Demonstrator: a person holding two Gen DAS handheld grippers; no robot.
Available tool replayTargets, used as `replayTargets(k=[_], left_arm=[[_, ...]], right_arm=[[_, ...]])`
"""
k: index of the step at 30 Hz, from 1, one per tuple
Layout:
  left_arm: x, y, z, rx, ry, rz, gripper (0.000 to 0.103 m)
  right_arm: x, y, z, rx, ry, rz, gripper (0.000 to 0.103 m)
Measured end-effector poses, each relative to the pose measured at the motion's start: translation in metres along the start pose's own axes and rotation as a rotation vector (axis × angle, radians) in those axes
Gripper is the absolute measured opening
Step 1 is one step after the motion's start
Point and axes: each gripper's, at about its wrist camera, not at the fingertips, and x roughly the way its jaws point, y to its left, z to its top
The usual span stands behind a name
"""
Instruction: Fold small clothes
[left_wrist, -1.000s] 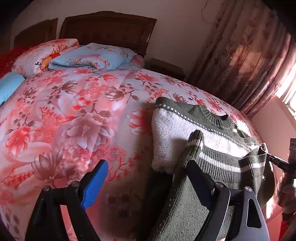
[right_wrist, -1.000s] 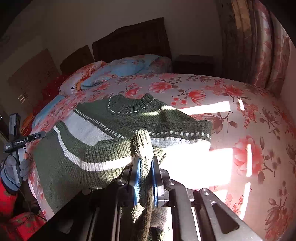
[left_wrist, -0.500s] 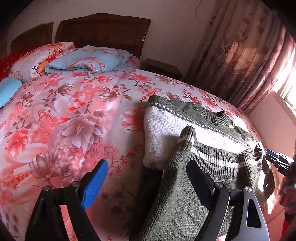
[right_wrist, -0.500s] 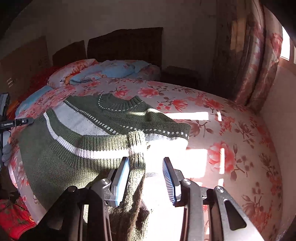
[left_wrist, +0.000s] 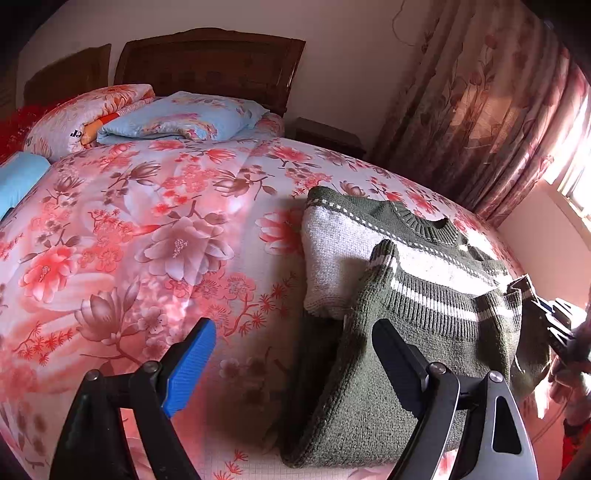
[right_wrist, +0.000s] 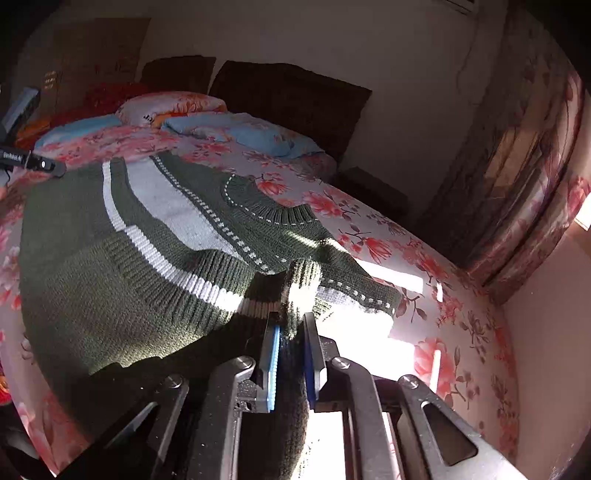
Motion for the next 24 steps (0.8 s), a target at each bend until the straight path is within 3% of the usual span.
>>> replayTargets(k=[3, 5, 6, 8, 14, 17, 20, 24], left_arm=[[-0.002, 0.002, 0.001, -0.006, -0.003, -0.008, 0.103], [0.0, 0.0, 0.005, -0.007, 0.004, -0.022, 0.103], [0.001, -0.002, 0.006, -0.002, 0.003, -0.027, 0.103], [0.003, -0.008, 0.011, 0.009, 0.003, -0.043, 0.103], [0.019, -0.048, 0.035, 0.139, 0.016, -0.075, 0.103], [0.037, -0.07, 0.044, 0.246, 0.061, -0.043, 0.103], [0.058, -0.077, 0.044, 0.305, 0.098, 0.011, 0.103], [0.07, -0.074, 0.041, 0.334, 0.129, -0.011, 0.103]], right_arm=[[-0.003, -0.055, -0.013, 0.358, -0.035, 0.13, 0.011], [0.02, -0.086, -0.032, 0.577, 0.051, 0.241, 0.011], [0.025, -0.092, -0.04, 0.608, 0.067, 0.213, 0.017], [0.025, -0.093, -0.044, 0.596, 0.061, 0.193, 0.03], [0.01, -0.069, -0.029, 0.448, 0.039, 0.144, 0.03], [0.013, -0.059, -0.026, 0.38, 0.069, 0.12, 0.03], [0.02, -0.058, -0.029, 0.368, 0.093, 0.119, 0.03], [0.018, -0.062, -0.032, 0.381, 0.088, 0.128, 0.03]])
